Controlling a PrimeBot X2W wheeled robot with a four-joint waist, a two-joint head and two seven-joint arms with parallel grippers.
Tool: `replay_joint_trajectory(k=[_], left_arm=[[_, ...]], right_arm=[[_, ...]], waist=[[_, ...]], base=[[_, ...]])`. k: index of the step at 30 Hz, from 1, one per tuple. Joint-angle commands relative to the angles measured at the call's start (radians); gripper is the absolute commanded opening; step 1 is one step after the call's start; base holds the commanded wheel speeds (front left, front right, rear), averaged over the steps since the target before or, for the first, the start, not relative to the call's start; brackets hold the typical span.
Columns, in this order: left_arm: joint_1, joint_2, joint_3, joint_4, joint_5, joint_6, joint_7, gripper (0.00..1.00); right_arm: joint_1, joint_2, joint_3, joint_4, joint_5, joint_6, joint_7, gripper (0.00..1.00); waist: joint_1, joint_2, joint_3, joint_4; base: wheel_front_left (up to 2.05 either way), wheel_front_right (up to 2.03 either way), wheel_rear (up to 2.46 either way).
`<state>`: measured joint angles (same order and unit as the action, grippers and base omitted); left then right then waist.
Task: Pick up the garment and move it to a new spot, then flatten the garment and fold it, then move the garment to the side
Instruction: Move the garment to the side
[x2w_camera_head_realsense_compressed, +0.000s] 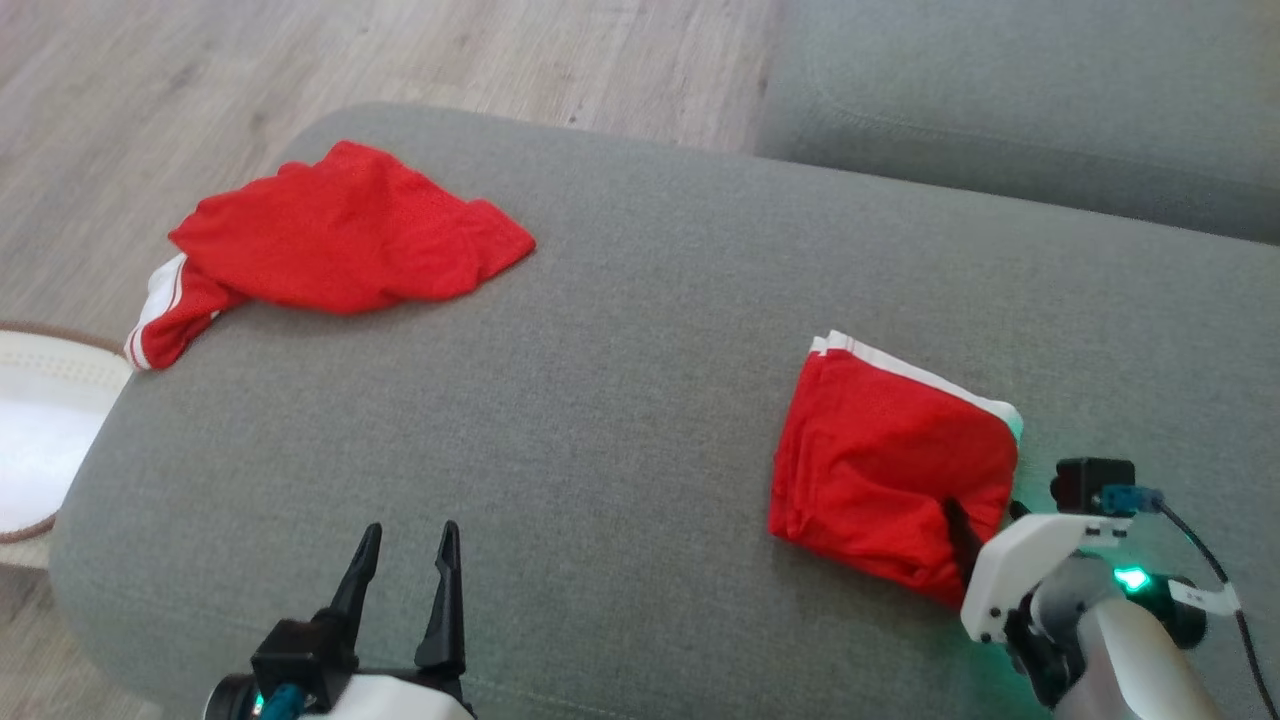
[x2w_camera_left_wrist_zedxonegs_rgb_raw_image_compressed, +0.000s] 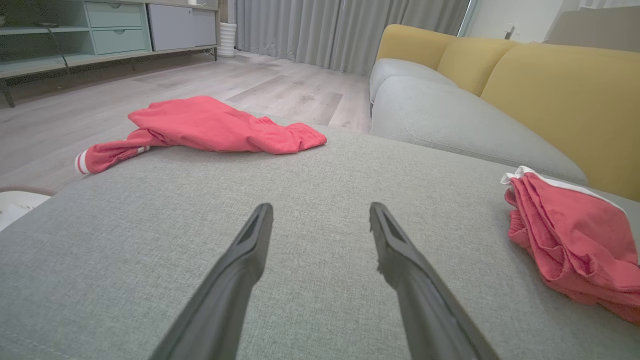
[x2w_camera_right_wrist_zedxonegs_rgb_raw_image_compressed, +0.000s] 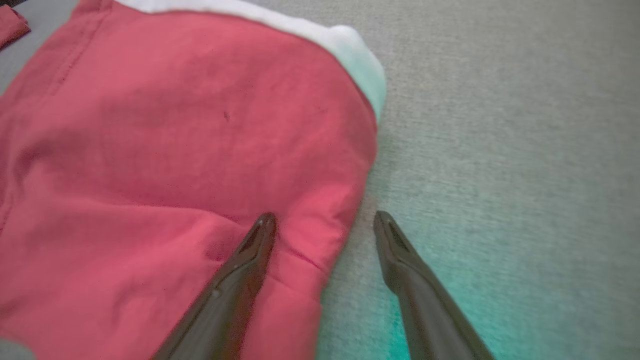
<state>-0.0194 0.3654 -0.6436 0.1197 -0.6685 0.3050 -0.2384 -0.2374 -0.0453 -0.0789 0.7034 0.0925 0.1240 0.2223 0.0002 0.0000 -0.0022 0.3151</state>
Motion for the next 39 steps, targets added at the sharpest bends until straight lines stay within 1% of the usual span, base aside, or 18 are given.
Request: replay_joint_trajectory(k=[1, 2, 3, 5, 6, 9, 12, 13, 17, 19, 20, 23, 26, 29, 32, 35, 39], left_arm=[[-0.061, 0.012, 0.041, -0.034, 0.006, 0.004, -0.007, 1.0], [-0.061, 0.012, 0.042, -0.035, 0.006, 0.005, -0.007, 1.0], [-0.061, 0.012, 0.042, -0.037, 0.007, 0.006, -0.007, 1.0], [-0.062, 0.011, 0.042, -0.042, 0.009, 0.008, -0.008, 1.0], [-0.064, 0.012, 0.043, -0.044, 0.01, 0.009, -0.008, 1.0], [-0.072, 0.012, 0.048, -0.05, 0.013, 0.01, -0.01, 1.0], [-0.083, 0.011, 0.056, -0.06, 0.019, 0.013, -0.012, 1.0], [-0.083, 0.011, 0.056, -0.06, 0.019, 0.013, -0.012, 1.0], [-0.099, -0.002, 0.071, -0.084, 0.008, 0.005, -0.015, 1.0], [-0.112, 0.002, 0.072, -0.093, 0.015, 0.002, -0.016, 1.0], [-0.126, 0.007, 0.073, -0.1, 0.022, 0.001, -0.015, 1.0], [-0.151, 0.018, 0.07, -0.108, 0.034, -0.002, -0.005, 1.0], [-0.181, 0.027, 0.063, -0.115, 0.046, -0.005, 0.012, 1.0], [-0.21, 0.031, 0.054, -0.12, 0.059, -0.008, 0.03, 1.0], [-0.231, 0.032, 0.047, -0.124, 0.066, -0.009, 0.041, 1.0], [-0.241, 0.034, 0.042, -0.13, 0.071, -0.008, 0.05, 1.0], [-0.248, 0.043, 0.042, -0.141, 0.076, 0.001, 0.062, 1.0]], right_arm=[[-0.062, -0.005, 0.032, -0.003, 0.023, 0.007, -0.018, 1.0], [-0.07, -0.005, 0.04, 0.008, 0.032, 0.007, -0.022, 0.82], [-0.079, -0.005, 0.049, 0.018, 0.038, 0.007, -0.027, 0.37], [-0.099, -0.005, 0.067, 0.032, 0.048, 0.007, -0.04, 0.09], [-0.11, -0.005, 0.07, 0.037, 0.047, 0.007, -0.049, 0.0], [-0.148, -0.005, 0.08, 0.046, 0.026, 0.007, -0.073, 0.0], [-0.189, -0.013, 0.081, 0.04, -0.005, 0.007, -0.096, 0.0], [-0.189, -0.013, 0.081, 0.04, -0.005, 0.007, -0.096, 0.0], [-0.237, -0.04, 0.078, 0.027, -0.035, 0.007, -0.115, 0.0], [-0.26, -0.053, 0.074, 0.018, -0.045, 0.007, -0.124, 0.0], [-0.282, -0.059, 0.071, 0.009, -0.053, 0.007, -0.13, 0.0], [-0.313, -0.06, 0.068, 0.0, -0.059, 0.007, -0.142, 0.0], [-0.339, -0.058, 0.062, -0.004, -0.063, 0.007, -0.156, 0.0], [-0.36, -0.054, 0.057, 0.002, -0.066, 0.007, -0.169, 0.0], [-0.38, -0.053, 0.057, 0.013, -0.068, 0.007, -0.181, 0.0], [-0.41, -0.06, 0.052, 0.027, -0.077, 0.007, -0.192, 0.0], [-0.466, -0.097, 0.038, 0.057, -0.103, 0.007, -0.193, 0.0]], waist=[[-0.0002, 0.0, 0.017, 0.012], [-0.0002, 0.0, 0.023, 0.01], [-0.0002, 0.0, 0.028, 0.006], [-0.0002, 0.0, 0.044, -0.009], [-0.0002, 0.0, 0.051, -0.02], [-0.0002, 0.0, 0.076, -0.07], [-0.0002, 0.0, 0.104, -0.142], [-0.0002, 0.0, 0.104, -0.142], [-0.0002, 0.0, 0.145, -0.26], [-0.0002, 0.0, 0.166, -0.325], [-0.0002, 0.0, 0.188, -0.391], [-0.0002, 0.0, 0.22, -0.483], [-0.0002, 0.0, 0.247, -0.555], [-0.0002, 0.0, 0.268, -0.598], [-0.0002, 0.0, 0.282, -0.612], [-0.0002, 0.0, 0.293, -0.603], [-0.0002, 0.0, 0.305, -0.556]], base=[[0.0, 0.0, 0.0], [0.0, 0.0, 0.0], [0.0, 0.0, 0.0], [0.0, 0.0, 0.0], [0.0, 0.0, 0.0], [0.0, 0.0, 0.0], [0.0, 0.0, 0.0], [0.0, 0.0, 0.0], [0.0, 0.0, 0.0], [0.0, 0.0, 0.0], [0.0, 0.0, 0.0], [0.0, 0.0, 0.0], [0.0, 0.0, 0.0], [0.0, 0.0, 0.0], [0.0, 0.0, 0.0], [0.0, 0.0, 0.0], [0.0, 0.0, 0.0]])
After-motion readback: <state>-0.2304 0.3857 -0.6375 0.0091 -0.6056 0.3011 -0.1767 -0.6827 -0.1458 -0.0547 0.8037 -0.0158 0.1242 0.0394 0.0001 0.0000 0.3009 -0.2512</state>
